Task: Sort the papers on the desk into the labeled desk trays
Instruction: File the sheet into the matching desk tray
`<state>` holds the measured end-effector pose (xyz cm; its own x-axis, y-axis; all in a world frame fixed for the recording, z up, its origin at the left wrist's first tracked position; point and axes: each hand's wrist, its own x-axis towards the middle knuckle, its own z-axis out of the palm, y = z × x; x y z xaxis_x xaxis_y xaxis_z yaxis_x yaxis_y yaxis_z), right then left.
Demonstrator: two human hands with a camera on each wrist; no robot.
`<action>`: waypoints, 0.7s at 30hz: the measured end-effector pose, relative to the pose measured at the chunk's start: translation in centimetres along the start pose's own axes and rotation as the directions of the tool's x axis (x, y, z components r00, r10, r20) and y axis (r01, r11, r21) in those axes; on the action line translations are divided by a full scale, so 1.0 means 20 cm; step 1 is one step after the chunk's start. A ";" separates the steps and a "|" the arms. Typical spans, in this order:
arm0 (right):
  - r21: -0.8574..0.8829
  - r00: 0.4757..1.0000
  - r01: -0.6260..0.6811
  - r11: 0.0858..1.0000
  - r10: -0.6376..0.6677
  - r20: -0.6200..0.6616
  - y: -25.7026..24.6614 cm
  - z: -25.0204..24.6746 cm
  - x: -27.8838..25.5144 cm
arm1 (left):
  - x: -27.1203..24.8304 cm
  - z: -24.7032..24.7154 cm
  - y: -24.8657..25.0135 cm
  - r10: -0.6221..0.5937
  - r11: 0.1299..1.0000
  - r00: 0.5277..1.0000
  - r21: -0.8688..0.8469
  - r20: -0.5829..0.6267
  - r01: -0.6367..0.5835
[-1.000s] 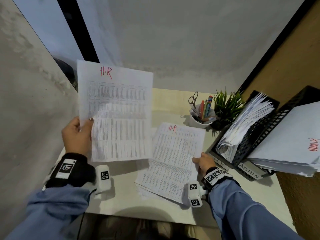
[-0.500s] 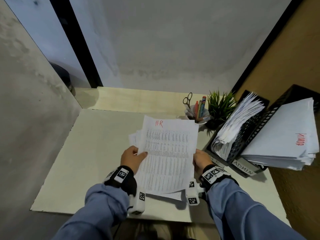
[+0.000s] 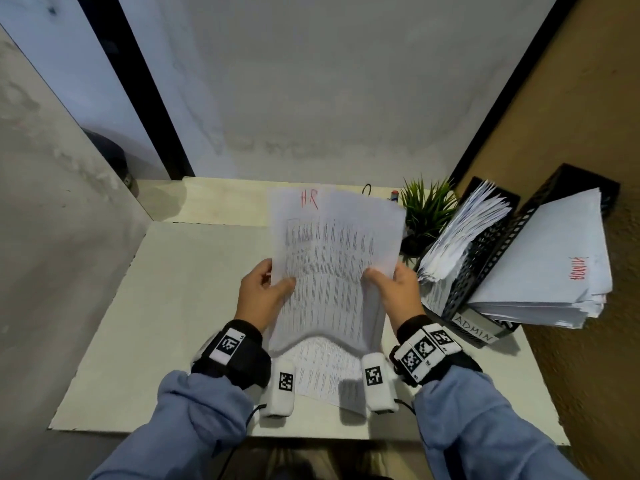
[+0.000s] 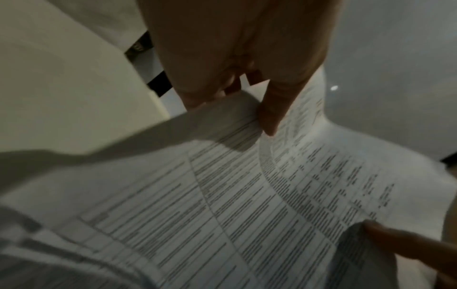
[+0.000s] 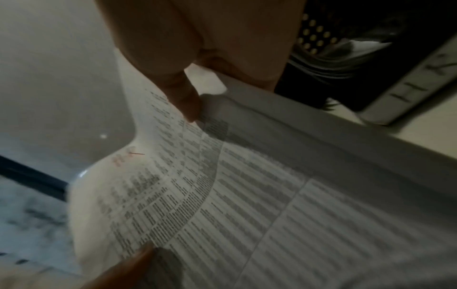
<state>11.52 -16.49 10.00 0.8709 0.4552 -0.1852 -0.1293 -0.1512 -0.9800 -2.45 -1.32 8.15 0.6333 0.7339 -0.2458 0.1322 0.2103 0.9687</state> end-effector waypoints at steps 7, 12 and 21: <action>0.090 0.999 0.047 0.995 -0.048 0.009 -0.01 0.00 -0.15 | -0.04 -0.03 0.02 0.120 0.986 0.993 0.122 -0.004 -0.118; -0.022 0.959 -0.279 0.960 0.280 0.049 0.23 0.04 -0.23 | -0.07 -0.05 -0.34 -0.161 0.961 0.987 0.225 -0.006 0.158; -0.191 0.985 0.163 0.968 -0.150 0.079 -0.12 -0.13 -0.05 | -0.01 0.05 0.13 0.191 0.930 0.981 0.322 -0.016 -0.176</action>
<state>12.29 -18.93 12.67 0.8405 0.5403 -0.0408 0.1074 -0.2400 -0.9648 -1.50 -1.52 10.78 0.6346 0.7707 -0.0566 0.2568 -0.1412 0.9561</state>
